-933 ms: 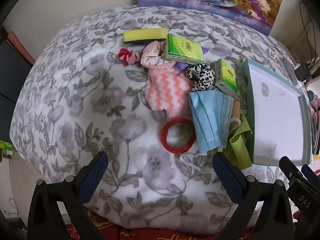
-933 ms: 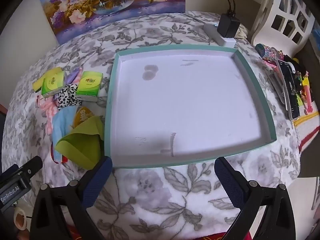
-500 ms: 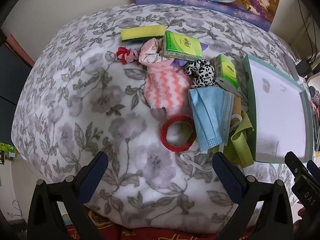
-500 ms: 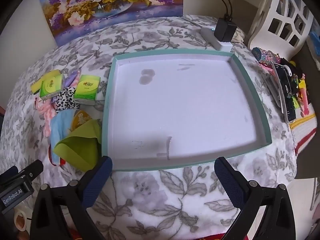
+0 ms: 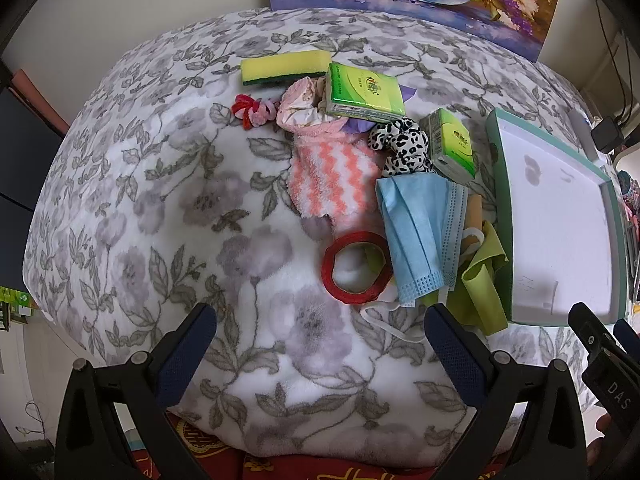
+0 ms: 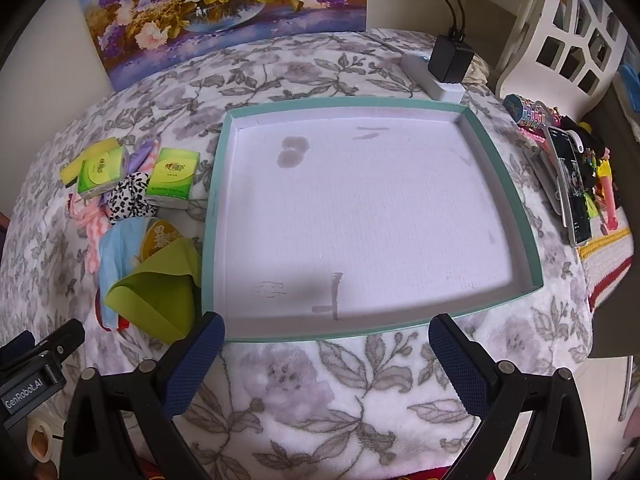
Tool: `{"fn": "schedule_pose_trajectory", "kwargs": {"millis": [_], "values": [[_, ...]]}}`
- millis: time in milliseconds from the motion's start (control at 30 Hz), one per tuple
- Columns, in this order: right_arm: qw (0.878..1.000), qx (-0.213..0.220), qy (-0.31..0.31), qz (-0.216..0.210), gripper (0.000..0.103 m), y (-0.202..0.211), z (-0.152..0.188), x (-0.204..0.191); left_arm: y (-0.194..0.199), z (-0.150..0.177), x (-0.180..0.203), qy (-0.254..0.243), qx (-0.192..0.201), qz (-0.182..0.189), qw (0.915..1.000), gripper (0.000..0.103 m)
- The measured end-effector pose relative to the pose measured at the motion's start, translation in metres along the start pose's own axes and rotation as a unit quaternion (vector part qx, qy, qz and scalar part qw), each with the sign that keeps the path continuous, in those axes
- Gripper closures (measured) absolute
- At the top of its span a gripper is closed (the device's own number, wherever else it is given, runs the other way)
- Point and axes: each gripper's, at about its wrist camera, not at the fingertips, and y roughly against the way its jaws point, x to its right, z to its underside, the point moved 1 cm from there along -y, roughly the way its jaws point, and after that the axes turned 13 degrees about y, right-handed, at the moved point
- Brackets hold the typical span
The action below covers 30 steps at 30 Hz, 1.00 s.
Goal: Organize soft objects
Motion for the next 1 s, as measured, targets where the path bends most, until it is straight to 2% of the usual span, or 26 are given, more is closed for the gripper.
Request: {"fn": "schedule_pose_trajectory", "kwargs": {"millis": [1000], "values": [[1.000, -0.007, 0.001, 0.001, 0.000, -0.0022, 0.0002, -0.0007, 0.0010, 0.0025, 0.0030, -0.011, 0.000, -0.004, 0.9999, 0.000]]}}
